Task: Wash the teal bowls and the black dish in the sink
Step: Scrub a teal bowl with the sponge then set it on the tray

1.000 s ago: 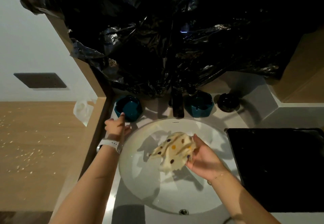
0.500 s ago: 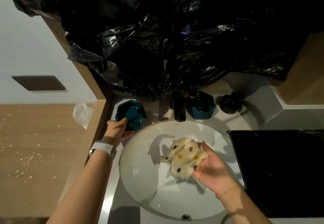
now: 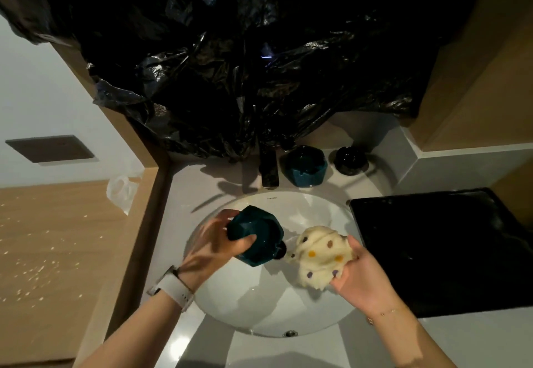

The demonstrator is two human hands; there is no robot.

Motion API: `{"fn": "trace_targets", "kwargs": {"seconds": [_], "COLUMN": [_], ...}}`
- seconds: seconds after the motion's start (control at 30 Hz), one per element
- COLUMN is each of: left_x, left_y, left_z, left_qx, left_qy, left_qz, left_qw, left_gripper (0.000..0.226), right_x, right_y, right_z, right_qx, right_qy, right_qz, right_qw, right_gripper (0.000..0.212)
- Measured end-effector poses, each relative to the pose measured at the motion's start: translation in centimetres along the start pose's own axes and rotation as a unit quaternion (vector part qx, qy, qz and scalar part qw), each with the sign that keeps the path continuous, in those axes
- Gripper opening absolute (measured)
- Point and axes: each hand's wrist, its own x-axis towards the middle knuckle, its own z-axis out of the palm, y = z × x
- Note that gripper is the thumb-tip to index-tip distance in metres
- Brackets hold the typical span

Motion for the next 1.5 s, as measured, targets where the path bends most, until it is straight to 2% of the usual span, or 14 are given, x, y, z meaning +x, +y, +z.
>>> {"fn": "trace_targets", "kwargs": {"seconds": [0.13, 0.27, 0.43, 0.57, 0.67, 0.8, 0.87, 0.93, 1.0, 1.1, 1.23, 1.27, 1.37, 1.5], "left_x": [-0.5, 0.0, 1.0, 1.3, 1.2, 0.7, 0.1, -0.8, -1.2, -1.3, -0.6, -0.3, 0.4, 0.6], "left_y": [3.2, 4.3, 4.8, 4.5, 4.2, 3.8, 3.3, 3.2, 3.1, 3.3, 4.9, 5.3, 6.0, 6.6], "left_z": [1.0, 0.9, 1.0, 1.2, 1.2, 0.8, 0.9, 1.2, 1.6, 2.2, 3.0, 3.2, 3.4, 3.7], "left_qx": [0.169, 0.253, 0.308, 0.297, 0.227, 0.034, -0.118, -0.243, -0.313, -0.337, -0.323, -0.32, -0.31, -0.309], "left_qy": [-0.015, -0.05, -0.044, -0.031, -0.019, -0.015, -0.049, -0.076, -0.094, -0.132, -0.156, -0.156, -0.152, -0.161], "left_qz": [0.128, 0.237, 0.281, 0.269, 0.209, 0.076, -0.001, -0.058, -0.095, -0.112, -0.163, -0.174, -0.184, -0.189], "left_qw": [0.977, 0.937, 0.908, 0.916, 0.951, 0.996, 0.992, 0.965, 0.94, 0.925, 0.919, 0.918, 0.92, 0.918], "left_gripper": [0.076, 0.063, 0.057, 0.057, 0.054, 0.03, 0.031, 0.04, 0.048, 0.058, 0.046, 0.047, 0.049, 0.048], "right_x": [-0.6, -0.8, -0.9, -1.0, -1.4, -1.5, -1.7, -2.4, -3.2, -3.0, -1.3, -1.2, -0.7, -0.9], "right_y": [0.0, -0.3, -0.6, -0.5, -0.7, -0.9, -0.9, -0.8, -0.6, -0.3, 0.2, 0.2, 0.4, 1.0], "right_z": [-0.7, -1.2, -1.3, -1.3, -1.5, -1.5, -1.0, 0.1, 1.9, 3.8, 4.4, 4.7, 4.8, 5.0], "right_qx": [0.01, 0.019, 0.028, 0.039, 0.048, 0.071, 0.05, -0.068, -0.253, -0.512, -0.77, -0.786, -0.789, -0.739], "right_qy": [0.011, 0.017, 0.043, 0.037, 0.005, -0.079, -0.122, -0.133, -0.126, -0.154, -0.164, -0.171, -0.158, -0.112], "right_qz": [0.0, -0.009, -0.01, -0.006, -0.015, -0.045, -0.056, -0.084, -0.138, -0.199, -0.322, -0.354, -0.396, -0.387], "right_qw": [1.0, 1.0, 0.999, 0.999, 0.999, 0.993, 0.99, 0.985, 0.949, 0.821, 0.526, 0.478, 0.444, 0.54], "right_gripper": [0.053, 0.053, 0.055, 0.053, 0.046, 0.048, 0.053, 0.046, 0.043, 0.032, 0.028, 0.027, 0.035, 0.05]}}
